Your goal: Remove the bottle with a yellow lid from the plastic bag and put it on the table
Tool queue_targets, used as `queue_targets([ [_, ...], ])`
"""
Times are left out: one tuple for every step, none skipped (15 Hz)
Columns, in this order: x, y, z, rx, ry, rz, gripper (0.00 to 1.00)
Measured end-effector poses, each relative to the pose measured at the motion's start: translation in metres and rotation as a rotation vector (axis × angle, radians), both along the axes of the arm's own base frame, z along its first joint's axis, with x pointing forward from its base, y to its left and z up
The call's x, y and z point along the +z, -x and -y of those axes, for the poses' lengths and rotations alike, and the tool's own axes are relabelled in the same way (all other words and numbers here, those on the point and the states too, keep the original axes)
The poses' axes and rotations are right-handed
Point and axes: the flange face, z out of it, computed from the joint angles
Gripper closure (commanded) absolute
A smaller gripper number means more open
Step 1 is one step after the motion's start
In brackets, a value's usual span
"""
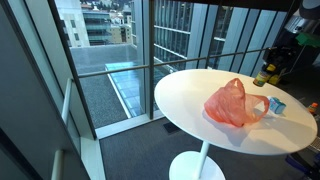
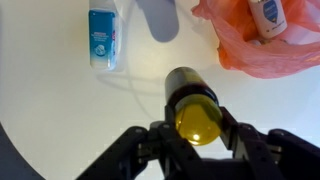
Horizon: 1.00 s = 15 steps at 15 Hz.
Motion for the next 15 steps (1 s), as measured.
queue_targets([
  [-0.007,0.000,0.006,-0.014,-0.003,-0.009,0.80],
  [-0.015,-0.001,0.012,-0.025,-0.006,-0.022,0.80],
  [-0.024,-0.001,0.016,-0.032,-0.008,-0.037,0.80],
  [-0.033,-0.001,0.019,-0.038,-0.010,-0.052,0.80],
  [-0.043,0.000,0.022,-0.042,-0.013,-0.070,0.80],
  [-0.053,0.000,0.023,-0.043,-0.016,-0.087,0.80],
  [-0.062,0.001,0.025,-0.044,-0.019,-0.103,0.80],
  [-0.070,0.001,0.026,-0.042,-0.021,-0.118,0.80],
  [-0.078,0.002,0.027,-0.040,-0.024,-0.132,0.80],
  [-0.086,0.002,0.029,-0.038,-0.026,-0.145,0.80],
  [-0.093,0.003,0.031,-0.038,-0.027,-0.156,0.80],
  [-0.098,0.003,0.032,-0.038,-0.027,-0.166,0.80],
  [-0.103,0.003,0.033,-0.037,-0.026,-0.176,0.80],
  [-0.108,0.003,0.034,-0.035,-0.024,-0.184,0.80],
  [-0.111,0.003,0.035,-0.033,-0.021,-0.191,0.80],
])
